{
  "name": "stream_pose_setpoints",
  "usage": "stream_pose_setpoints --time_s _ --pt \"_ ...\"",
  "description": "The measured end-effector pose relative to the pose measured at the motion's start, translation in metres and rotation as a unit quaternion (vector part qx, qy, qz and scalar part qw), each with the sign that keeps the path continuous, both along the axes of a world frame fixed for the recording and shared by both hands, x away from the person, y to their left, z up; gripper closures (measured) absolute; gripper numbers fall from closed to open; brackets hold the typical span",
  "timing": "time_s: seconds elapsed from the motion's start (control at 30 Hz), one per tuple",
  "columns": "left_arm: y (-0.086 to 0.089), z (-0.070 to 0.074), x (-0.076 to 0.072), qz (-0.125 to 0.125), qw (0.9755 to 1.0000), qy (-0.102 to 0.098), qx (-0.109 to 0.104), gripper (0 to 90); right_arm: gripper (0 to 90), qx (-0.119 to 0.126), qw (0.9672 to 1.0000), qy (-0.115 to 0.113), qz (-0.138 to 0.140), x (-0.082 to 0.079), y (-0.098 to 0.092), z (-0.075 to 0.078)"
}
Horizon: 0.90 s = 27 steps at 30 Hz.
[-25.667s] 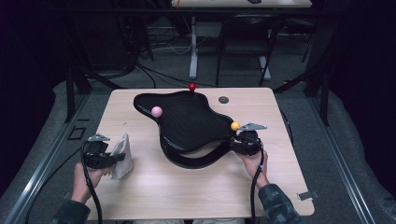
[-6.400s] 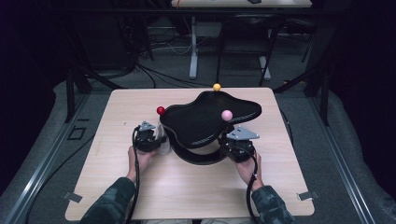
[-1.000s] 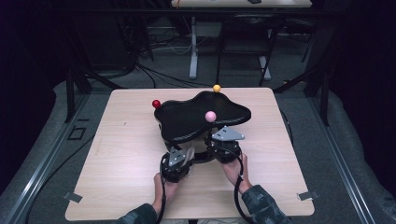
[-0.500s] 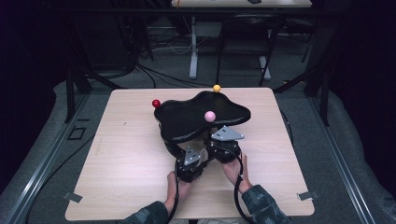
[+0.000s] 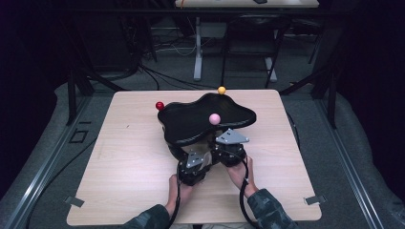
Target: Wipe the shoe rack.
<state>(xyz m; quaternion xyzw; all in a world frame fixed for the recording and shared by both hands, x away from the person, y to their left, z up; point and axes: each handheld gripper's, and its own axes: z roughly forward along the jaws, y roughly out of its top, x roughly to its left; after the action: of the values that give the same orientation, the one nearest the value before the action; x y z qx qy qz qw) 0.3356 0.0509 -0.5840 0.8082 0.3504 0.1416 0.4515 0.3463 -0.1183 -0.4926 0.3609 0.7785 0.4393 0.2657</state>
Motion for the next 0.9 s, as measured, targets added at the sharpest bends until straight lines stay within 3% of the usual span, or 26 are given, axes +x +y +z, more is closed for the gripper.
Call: stream_pose_setpoints --time_s 0.07,0.4,0.63,0.9 --pt "0.009 0.000 -0.001 -0.001 0.9999 0.000 0.013 83.0 75.0 -0.001 1.0000 0.000 0.001 0.000 0.000 0.000" --pt "0.047 0.004 0.003 0.018 0.9995 0.007 0.026 82.9 75.0 -0.007 0.9999 0.005 0.009 0.000 -0.001 0.001" --pt "0.067 0.006 0.011 0.047 0.9982 0.007 0.037 82.9 75.0 -0.006 0.9999 0.004 0.014 0.000 -0.004 0.001" --pt "0.094 0.007 0.025 0.080 0.9957 0.026 0.040 82.8 75.1 -0.009 0.9997 0.005 0.024 -0.001 -0.008 0.002"
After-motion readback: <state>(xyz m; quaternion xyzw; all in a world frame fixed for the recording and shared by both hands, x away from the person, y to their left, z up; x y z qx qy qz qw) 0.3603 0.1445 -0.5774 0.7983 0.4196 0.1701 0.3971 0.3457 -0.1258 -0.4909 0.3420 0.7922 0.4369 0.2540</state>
